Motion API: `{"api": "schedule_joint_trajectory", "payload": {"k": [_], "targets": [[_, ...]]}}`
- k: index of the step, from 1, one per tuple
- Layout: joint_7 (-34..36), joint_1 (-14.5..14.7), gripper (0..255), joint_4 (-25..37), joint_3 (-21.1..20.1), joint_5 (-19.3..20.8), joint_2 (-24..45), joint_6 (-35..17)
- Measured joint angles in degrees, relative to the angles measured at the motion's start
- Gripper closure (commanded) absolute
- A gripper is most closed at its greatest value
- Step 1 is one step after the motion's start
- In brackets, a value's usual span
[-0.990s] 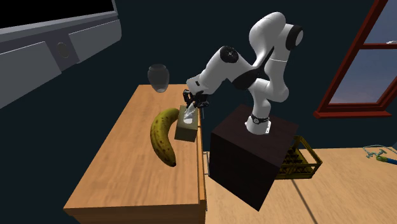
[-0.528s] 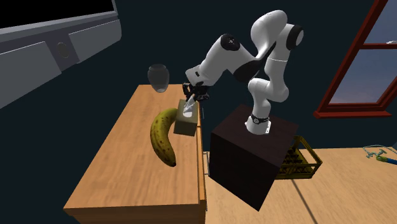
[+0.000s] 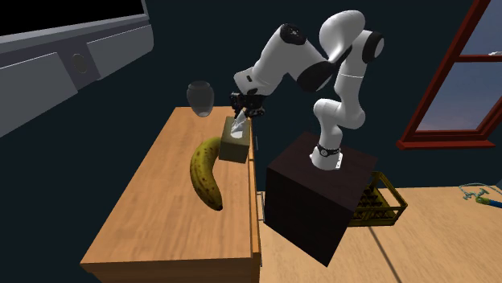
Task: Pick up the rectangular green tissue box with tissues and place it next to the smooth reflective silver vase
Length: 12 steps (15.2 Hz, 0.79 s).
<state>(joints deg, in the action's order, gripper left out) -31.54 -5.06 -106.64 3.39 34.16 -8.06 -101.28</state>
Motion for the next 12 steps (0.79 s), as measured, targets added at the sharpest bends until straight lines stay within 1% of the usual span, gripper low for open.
{"api": "schedule_joint_trajectory", "payload": {"k": [12], "targets": [[-4.4, 0.2, 255, 10.4, -0.5, -0.8, 1.5, 7.8]]}}
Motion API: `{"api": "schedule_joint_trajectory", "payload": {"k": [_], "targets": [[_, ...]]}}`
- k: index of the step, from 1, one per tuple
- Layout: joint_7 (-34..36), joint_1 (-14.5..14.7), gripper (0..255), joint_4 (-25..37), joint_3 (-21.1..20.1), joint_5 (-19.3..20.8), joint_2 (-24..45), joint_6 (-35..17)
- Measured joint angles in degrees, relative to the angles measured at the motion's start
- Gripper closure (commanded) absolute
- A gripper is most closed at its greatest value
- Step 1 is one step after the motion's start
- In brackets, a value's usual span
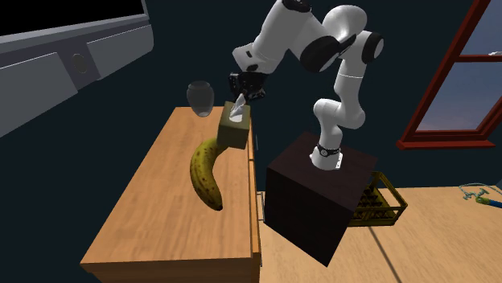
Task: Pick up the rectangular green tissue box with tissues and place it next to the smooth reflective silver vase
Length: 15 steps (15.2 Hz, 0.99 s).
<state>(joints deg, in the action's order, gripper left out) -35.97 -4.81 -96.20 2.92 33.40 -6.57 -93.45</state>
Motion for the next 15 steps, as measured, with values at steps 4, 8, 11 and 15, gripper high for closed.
{"api": "schedule_joint_trajectory", "payload": {"k": [4, 8, 11, 15], "targets": [[-2.2, -1.0, 255, -2.2, 1.3, 0.2, -2.8, -0.7], [-5.5, -2.8, 255, -7.7, 4.1, 0.9, -7.5, -3.8], [-8.3, -4.2, 255, -11.4, 6.5, 1.6, -11.0, -6.0], [-12.5, -6.1, 255, -15.2, 10.1, 2.7, -14.9, -8.8]]}}
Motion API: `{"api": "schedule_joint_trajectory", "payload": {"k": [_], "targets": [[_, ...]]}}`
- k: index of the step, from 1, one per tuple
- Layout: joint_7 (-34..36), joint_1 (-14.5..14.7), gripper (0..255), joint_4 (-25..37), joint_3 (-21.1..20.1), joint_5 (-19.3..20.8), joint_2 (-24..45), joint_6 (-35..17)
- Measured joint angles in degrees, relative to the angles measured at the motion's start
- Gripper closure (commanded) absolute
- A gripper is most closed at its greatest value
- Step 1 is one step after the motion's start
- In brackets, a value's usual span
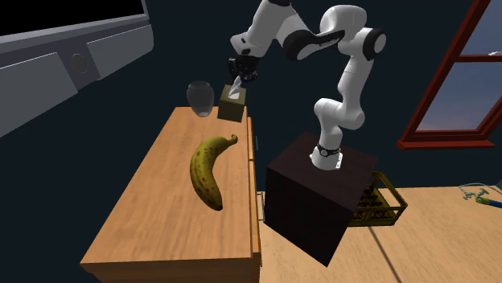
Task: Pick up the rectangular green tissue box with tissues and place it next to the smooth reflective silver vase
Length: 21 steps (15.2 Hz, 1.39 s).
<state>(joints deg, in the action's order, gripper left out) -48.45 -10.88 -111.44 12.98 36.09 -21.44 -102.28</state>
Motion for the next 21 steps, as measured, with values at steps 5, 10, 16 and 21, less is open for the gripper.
{"api": "schedule_joint_trajectory", "payload": {"k": [5, 10, 16, 21], "targets": [[-5.3, -2.1, 255, -3.1, 4.6, 1.4, -3.6, -3.1], [-10.8, -4.0, 255, -4.7, 9.3, 2.6, -6.1, -5.8], [-18.7, -5.9, 255, -4.1, 16.5, 3.4, -7.0, -9.6], [-25.7, -6.3, 255, -1.6, 23.7, 2.7, -5.3, -13.3]]}}
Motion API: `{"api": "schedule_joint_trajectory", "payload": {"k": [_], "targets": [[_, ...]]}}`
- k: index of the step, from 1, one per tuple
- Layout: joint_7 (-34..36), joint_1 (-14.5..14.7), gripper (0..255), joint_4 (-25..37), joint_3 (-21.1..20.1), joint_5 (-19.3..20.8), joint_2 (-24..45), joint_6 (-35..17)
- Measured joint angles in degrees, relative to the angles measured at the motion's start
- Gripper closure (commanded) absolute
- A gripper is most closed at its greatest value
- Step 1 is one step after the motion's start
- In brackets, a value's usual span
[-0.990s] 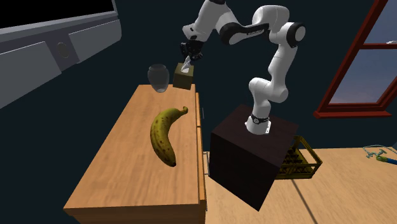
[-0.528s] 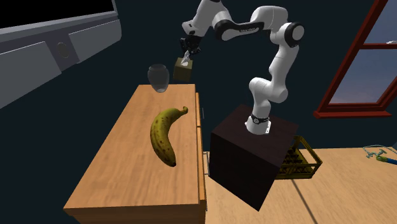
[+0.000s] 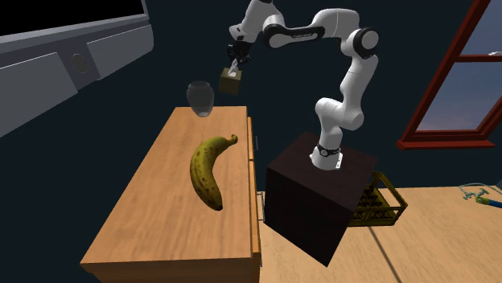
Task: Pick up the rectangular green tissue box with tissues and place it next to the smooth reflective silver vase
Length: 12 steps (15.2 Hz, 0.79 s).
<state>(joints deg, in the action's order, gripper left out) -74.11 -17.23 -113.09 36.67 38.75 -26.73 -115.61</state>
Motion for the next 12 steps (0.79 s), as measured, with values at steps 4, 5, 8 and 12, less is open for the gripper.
{"api": "schedule_joint_trajectory", "payload": {"k": [4, 5, 8, 12], "targets": [[-5.8, 0.2, 255, 2.6, 5.7, -1.3, 1.2, -2.1], [-7.2, 0.5, 255, 3.5, 7.3, -2.0, 2.1, -2.8], [-12.3, 1.6, 255, 6.3, 12.8, -4.2, 4.2, -4.6], [-20.3, 5.5, 255, 11.5, 23.2, -10.3, 9.5, -7.7]]}}
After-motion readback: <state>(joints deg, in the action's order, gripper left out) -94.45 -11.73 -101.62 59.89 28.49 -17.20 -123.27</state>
